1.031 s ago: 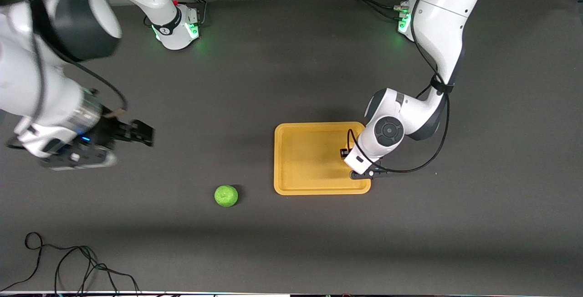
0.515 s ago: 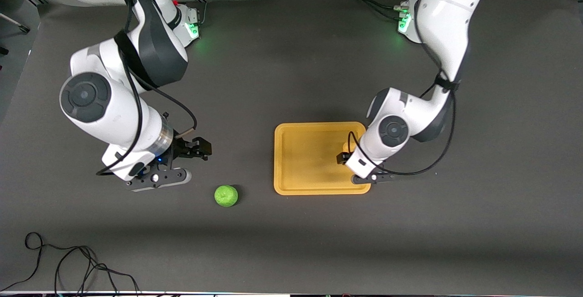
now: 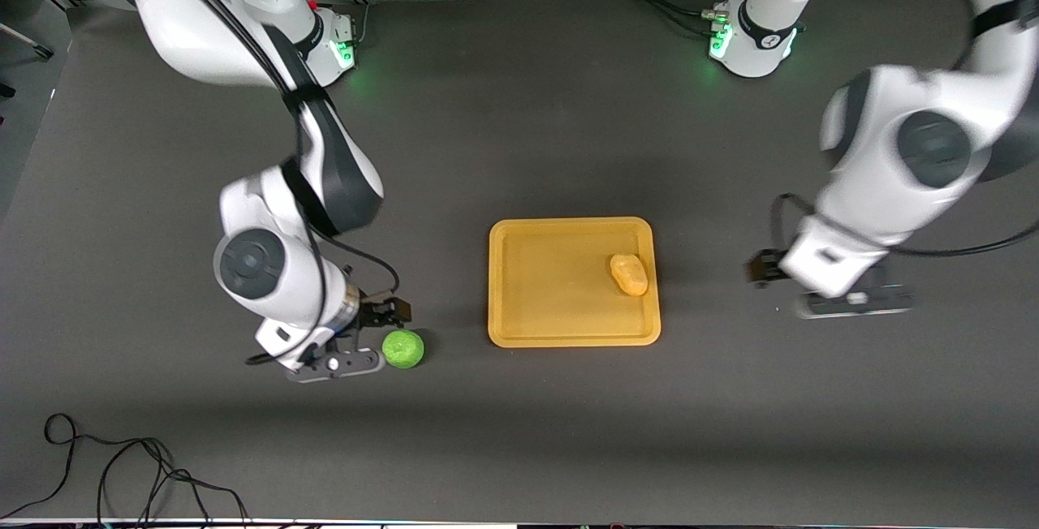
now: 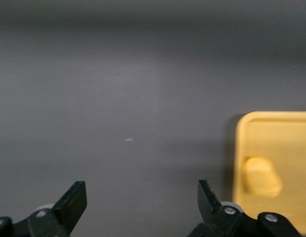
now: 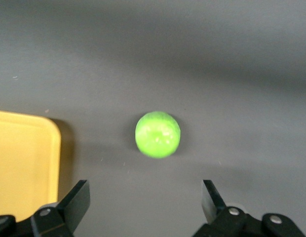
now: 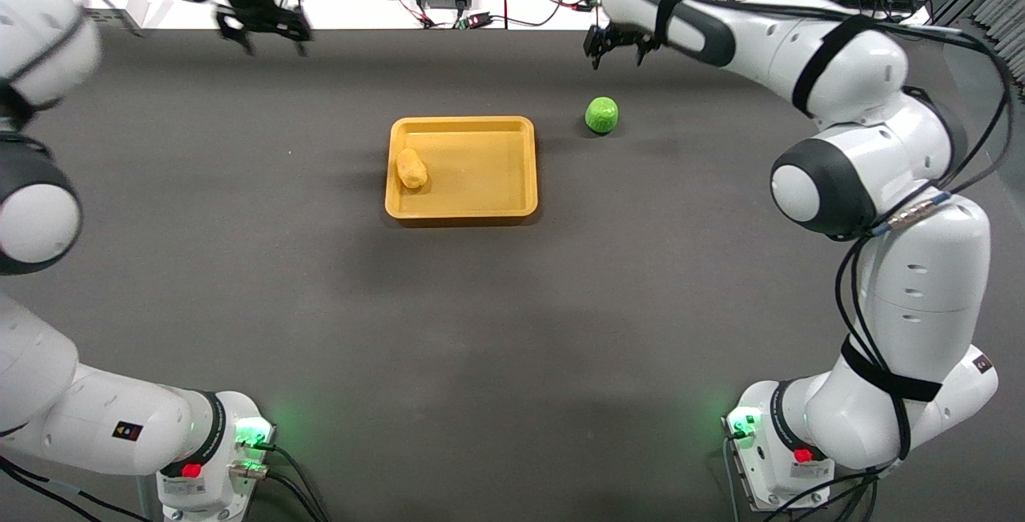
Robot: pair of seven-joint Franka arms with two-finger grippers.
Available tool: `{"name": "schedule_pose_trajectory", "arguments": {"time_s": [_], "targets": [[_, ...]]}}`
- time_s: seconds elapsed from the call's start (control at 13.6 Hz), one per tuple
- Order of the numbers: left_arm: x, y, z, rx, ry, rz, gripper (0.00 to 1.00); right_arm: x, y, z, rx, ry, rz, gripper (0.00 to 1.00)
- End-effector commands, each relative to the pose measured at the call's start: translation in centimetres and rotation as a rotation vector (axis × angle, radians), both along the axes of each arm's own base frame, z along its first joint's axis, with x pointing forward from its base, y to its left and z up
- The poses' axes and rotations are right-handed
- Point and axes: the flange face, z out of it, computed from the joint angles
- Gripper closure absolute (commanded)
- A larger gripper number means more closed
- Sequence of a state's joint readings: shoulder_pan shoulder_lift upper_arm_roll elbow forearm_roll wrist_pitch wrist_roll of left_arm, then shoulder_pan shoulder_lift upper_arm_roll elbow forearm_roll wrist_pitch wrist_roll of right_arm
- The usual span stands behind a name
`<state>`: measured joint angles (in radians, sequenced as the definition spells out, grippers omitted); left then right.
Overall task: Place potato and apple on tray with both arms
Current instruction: 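Release the potato on the tray while the right gripper lowers to apple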
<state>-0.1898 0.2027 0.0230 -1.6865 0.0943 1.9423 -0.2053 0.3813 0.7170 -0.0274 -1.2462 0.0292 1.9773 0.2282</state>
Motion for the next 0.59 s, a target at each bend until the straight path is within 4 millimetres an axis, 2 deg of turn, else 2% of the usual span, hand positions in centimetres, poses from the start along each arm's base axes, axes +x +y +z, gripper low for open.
{"name": "schedule_pose_trajectory", "arguments": {"time_s": [0.0, 0.07, 0.22, 0.29, 0.52], "targets": [[-3.4, 3.9, 2.1, 0.021, 0.025, -0.084, 0.00, 0.6, 0.0, -3.7, 0.017, -0.018, -0.022, 0.00], [-3.7, 4.5, 2.8, 0.020, 0.022, -0.101, 0.00, 0.9, 0.2, -5.6, 0.019, -0.030, -0.021, 0.00], [-3.6, 4.5, 3.2, 0.000, 0.013, -0.108, 0.00, 1.3, 0.3, -9.1, 0.025, -0.049, -0.022, 0.00], [-3.6, 4.6, 3.3, -0.015, 0.014, -0.118, 0.00, 1.3, 0.3, -10.3, 0.025, -0.053, -0.023, 0.00], [-3.3, 7.0, 3.2, -0.057, 0.017, -0.121, 0.00, 1.0, -0.2, -13.4, 0.020, -0.048, -0.028, 0.00]]}}
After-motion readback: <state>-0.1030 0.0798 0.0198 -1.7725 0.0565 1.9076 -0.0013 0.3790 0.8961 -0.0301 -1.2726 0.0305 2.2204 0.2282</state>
